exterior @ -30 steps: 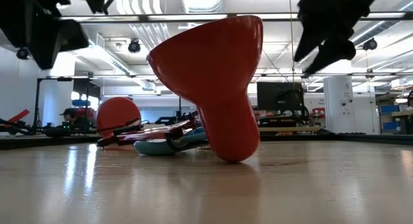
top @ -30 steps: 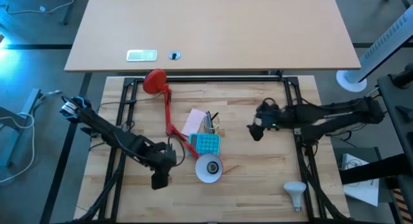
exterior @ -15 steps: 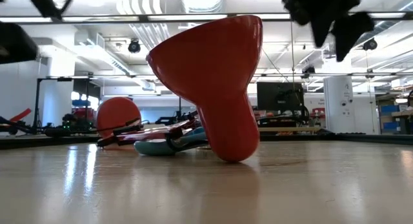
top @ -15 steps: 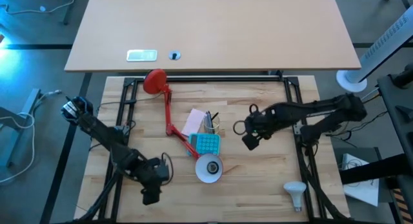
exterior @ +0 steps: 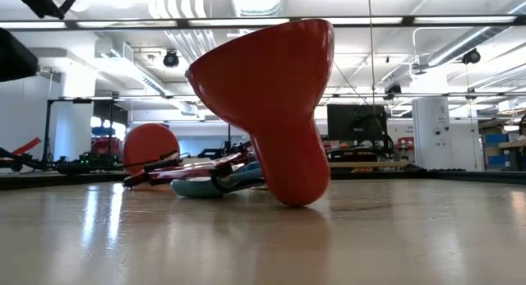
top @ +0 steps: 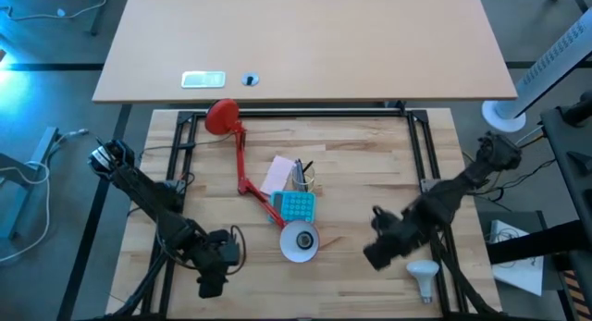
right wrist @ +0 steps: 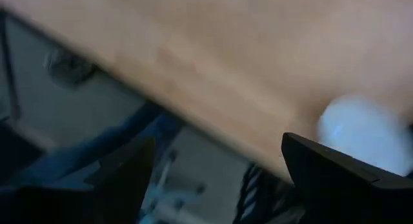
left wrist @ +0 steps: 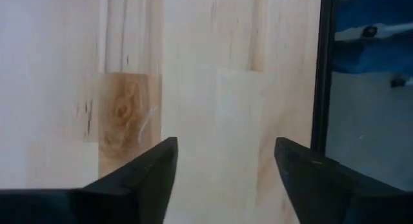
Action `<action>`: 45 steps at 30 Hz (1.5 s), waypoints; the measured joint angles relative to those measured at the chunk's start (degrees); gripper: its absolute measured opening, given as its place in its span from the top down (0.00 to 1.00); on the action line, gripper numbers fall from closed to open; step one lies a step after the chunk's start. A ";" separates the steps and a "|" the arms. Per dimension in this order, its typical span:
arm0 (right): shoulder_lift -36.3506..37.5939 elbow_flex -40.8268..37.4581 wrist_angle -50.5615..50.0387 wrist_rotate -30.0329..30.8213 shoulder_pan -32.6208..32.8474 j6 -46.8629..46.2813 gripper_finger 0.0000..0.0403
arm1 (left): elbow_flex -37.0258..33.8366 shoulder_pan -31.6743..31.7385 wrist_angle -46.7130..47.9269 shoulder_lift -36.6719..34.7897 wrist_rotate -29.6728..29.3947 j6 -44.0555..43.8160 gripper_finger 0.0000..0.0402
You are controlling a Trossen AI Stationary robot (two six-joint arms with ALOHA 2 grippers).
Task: Screw lightbulb
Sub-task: Insert the lightbulb into the red desk lamp
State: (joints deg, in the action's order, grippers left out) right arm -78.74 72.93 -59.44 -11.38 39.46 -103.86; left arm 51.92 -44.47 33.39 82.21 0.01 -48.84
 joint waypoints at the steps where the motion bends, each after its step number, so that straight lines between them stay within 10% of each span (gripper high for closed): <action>1: -0.55 0.45 0.52 -0.15 1.76 -3.12 0.18 | 0.00 0.02 -0.50 0.00 -0.65 0.75 0.32; 14: -11.37 2.46 -0.23 -4.32 16.50 -22.54 0.18 | 0.00 0.55 -3.81 0.00 -7.94 4.87 0.24; 24: -20.46 1.49 -5.05 -15.52 17.34 -18.36 0.18 | 0.00 0.79 -3.39 0.00 -9.82 4.64 0.24; 45: -15.86 -17.44 1.94 -15.65 15.31 -11.50 0.18 | 0.00 0.79 -1.67 0.04 -10.02 -1.58 0.24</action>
State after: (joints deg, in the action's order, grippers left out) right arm -94.60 55.48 -57.50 -27.03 54.76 -115.36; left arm 51.92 -43.68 31.72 82.26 -10.00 -50.41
